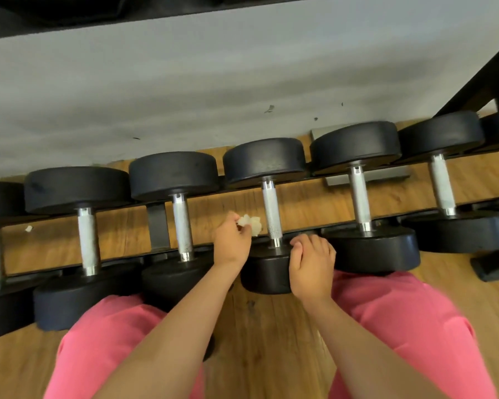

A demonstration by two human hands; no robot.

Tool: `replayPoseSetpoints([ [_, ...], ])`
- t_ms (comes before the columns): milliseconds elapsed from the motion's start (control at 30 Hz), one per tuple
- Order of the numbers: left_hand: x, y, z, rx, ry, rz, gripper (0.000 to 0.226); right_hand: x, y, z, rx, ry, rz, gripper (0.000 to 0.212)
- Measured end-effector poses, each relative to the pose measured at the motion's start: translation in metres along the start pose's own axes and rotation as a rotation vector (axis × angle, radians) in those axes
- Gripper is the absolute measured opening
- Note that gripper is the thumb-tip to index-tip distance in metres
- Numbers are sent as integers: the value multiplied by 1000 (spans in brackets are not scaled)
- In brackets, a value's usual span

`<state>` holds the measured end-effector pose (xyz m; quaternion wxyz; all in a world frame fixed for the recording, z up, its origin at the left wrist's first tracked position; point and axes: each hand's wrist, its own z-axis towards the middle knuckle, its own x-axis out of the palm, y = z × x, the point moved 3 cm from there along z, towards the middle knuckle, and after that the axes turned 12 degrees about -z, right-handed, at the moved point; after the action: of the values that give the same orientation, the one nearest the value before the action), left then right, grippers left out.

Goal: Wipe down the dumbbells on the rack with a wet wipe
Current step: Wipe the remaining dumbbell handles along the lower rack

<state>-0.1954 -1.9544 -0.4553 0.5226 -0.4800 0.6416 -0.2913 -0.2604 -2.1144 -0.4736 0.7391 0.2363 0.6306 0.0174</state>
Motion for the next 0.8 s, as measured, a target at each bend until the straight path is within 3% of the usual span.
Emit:
replayPoseSetpoints([
  [167,22,4,5,-239,552,3,9,5,-4,1,-21,-27,50,37],
  [300,15,11,4,-329,464,-216,22,4,-4,-1,-7,-23,76,34],
  [433,16,12,10,-281,424,-143,24,3,-3,-1,13,-7,102,34],
  [533,22,16,14,-245,359,-86,8,4,-4,-1,19,4,111,33],
  [700,33,16,17,-314,354,-71,39,5,-5,-1,21,9,116,31],
  [800,35,12,18,-307,341,-44,39,5,-5,-1,25,11,113,31],
])
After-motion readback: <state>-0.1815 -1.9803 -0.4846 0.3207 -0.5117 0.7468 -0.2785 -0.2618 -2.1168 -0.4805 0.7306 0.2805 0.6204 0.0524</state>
